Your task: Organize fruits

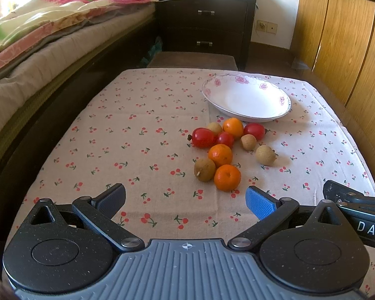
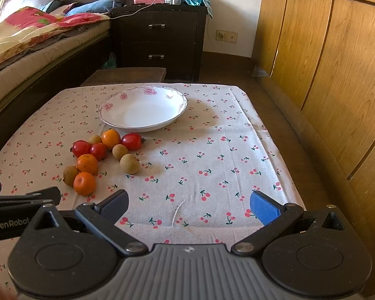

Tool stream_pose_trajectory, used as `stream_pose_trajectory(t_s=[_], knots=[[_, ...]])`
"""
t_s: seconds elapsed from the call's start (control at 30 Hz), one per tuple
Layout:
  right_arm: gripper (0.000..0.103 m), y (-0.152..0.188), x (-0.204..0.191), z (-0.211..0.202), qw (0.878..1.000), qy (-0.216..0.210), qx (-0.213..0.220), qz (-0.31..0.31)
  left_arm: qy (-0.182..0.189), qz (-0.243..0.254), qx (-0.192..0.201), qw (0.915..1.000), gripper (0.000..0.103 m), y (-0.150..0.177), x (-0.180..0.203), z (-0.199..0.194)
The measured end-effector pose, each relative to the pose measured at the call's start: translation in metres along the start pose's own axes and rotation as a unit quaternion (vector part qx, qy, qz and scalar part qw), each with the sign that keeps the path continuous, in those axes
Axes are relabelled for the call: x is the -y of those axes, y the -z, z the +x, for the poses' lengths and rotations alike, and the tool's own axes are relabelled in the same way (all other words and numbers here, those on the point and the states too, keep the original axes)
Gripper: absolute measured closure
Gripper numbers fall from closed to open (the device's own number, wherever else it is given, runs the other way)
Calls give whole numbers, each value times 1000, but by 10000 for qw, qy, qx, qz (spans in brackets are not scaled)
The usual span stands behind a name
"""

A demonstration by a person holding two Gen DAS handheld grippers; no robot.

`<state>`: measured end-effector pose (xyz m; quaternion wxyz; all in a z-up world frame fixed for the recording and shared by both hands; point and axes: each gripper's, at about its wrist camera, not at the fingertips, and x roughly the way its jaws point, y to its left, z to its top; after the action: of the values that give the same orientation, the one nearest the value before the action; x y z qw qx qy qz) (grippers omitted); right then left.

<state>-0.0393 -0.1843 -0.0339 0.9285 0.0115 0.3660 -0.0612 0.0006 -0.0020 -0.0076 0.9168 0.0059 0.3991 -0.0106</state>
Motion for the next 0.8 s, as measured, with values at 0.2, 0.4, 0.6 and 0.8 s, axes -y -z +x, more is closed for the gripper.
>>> stream_pose_trajectory(t_s=[0.2,0.4,0.6,0.8], knots=[[0,0,-1,1,10000,-4,-8,-7,1,-6,-16,10000,0,0,-2,1],[0,0,-1,1,10000,-4,-10,-8,2,-6,-14,10000,0,0,-3,1],[0,2,-3,2,10000,-8,-21,-17,9,-19,-29,10000,0,2,-5,1],[0,1,-3,2,10000,-7,-28,-16,0,-17,-60,10000,1,3,-6,2]])
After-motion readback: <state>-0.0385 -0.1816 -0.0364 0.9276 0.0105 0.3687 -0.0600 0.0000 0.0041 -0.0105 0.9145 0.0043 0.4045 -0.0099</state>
